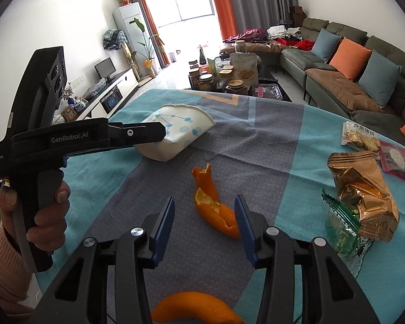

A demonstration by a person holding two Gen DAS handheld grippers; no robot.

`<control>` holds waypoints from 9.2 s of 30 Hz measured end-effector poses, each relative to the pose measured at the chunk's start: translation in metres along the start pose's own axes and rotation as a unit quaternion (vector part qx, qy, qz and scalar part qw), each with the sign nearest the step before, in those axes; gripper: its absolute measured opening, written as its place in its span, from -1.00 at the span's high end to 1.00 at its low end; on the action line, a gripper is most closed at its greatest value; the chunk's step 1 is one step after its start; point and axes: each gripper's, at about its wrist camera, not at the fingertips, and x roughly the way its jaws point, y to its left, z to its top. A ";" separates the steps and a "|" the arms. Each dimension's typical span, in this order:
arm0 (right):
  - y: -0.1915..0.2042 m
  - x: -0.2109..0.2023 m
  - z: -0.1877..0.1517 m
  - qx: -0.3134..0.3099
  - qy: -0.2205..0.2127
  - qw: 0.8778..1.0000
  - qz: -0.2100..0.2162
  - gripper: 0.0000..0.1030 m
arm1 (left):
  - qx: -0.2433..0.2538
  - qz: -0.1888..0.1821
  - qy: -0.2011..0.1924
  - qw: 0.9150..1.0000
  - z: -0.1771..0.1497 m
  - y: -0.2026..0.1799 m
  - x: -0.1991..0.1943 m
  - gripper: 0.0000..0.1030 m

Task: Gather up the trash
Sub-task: 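Grasp the blue-dotted paper cup with the left tool while the right tool grasps an orange peel, then carry the paper cup and orange peel over the teal bin with both tools, then open both tools to drop the cup and orange peel into the bin, then move both tools back over the table toward the orange peel and green wrapper, then grasp the orange peel with the left tool while the right tool grasps the green snack wrapper, then lift the orange peel and green wrapper and turn both tools toward the teal bin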

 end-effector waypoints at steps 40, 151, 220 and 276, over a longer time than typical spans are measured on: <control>0.105 -0.023 -0.011 -0.053 -0.025 0.992 0.113 0.76 | 0.002 0.046 -0.110 0.993 -0.118 0.068 -0.201 -0.01; 0.310 0.119 0.036 -0.160 0.103 0.957 0.218 0.72 | -0.174 0.191 -0.109 0.960 -0.140 0.280 -0.237 -0.01; -0.079 -0.092 -0.101 0.193 -0.063 0.979 0.007 0.33 | 0.171 -0.070 0.081 0.979 -0.131 -0.112 -0.029 0.49; 0.034 -0.065 -0.053 0.076 -0.067 0.988 0.114 0.53 | 0.054 0.032 -0.048 0.997 -0.144 0.002 -0.172 0.80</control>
